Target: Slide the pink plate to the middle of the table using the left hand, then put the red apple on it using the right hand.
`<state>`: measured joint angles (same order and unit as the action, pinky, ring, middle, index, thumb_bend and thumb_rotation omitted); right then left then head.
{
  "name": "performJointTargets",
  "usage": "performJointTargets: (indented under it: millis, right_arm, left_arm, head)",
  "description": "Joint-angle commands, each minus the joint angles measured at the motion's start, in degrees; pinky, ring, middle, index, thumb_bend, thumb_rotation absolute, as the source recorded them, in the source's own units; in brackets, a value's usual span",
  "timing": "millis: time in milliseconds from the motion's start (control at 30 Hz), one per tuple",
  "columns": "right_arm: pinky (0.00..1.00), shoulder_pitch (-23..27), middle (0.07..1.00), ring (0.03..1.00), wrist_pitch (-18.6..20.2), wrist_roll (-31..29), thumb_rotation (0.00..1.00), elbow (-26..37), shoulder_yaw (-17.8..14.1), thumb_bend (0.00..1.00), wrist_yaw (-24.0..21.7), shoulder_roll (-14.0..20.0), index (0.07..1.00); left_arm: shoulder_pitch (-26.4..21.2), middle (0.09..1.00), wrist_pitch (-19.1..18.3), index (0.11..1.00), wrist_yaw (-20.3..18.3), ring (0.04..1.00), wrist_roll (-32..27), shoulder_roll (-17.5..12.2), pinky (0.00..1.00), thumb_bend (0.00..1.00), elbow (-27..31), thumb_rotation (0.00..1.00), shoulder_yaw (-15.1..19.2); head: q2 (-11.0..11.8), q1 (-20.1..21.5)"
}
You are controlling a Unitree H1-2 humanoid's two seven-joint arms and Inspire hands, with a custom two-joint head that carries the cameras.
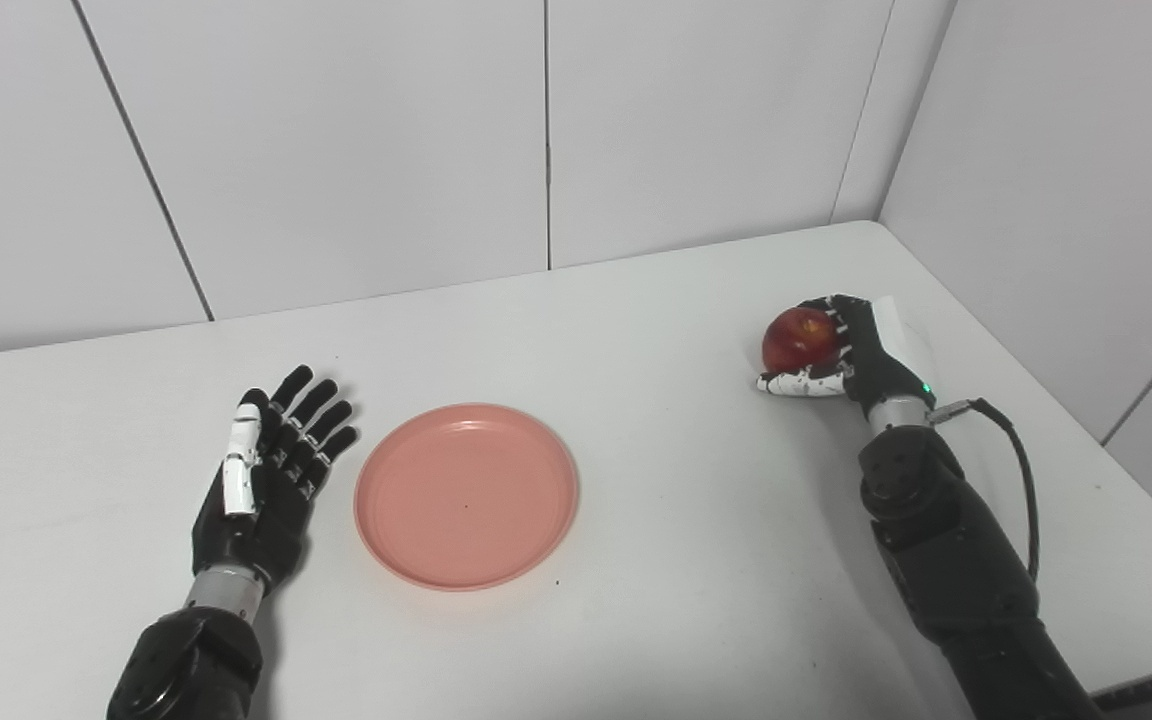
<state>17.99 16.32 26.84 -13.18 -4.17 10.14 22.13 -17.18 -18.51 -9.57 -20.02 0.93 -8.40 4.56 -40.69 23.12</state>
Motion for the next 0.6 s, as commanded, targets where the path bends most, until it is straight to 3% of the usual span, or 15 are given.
performJointTargets:
  millis: [0, 333, 567]
  right_arm:
    - [0.41, 2.5, 0.521, 0.479, -3.5, 0.3, 0.13, 0.6, 0.2, 0.52, 1.7, 1.5, 0.487]
    - [0.40, 2.3, 0.502, 0.463, -4.6, 0.7, 0.13, 1.0, 1.0, 0.52, 3.0, 2.1, 0.485]
    - [0.41, 1.9, 0.526, 0.482, -1.9, 1.0, 0.13, 5.3, 0.6, 0.52, 2.7, 1.5, 0.486]
  left_arm:
    - [1.3, 0.881, -2.9, 0.873, 1.0, 0.870, 0.3, 0.1, 0.87, 0.38, -0.5, 1.00, -0.2]
    - [1.2, 0.883, -1.9, 0.874, 0.5, 0.869, 0.6, -0.1, 0.87, 0.38, -1.4, 1.00, -0.4]
    - [1.2, 0.881, -1.9, 0.873, 0.6, 0.864, 0.5, 0.1, 0.86, 0.38, -1.5, 1.00, -0.3]
  head:
    - [0.1, -0.2]
    - [0.3, -0.5]
    - [0.6, -0.9]
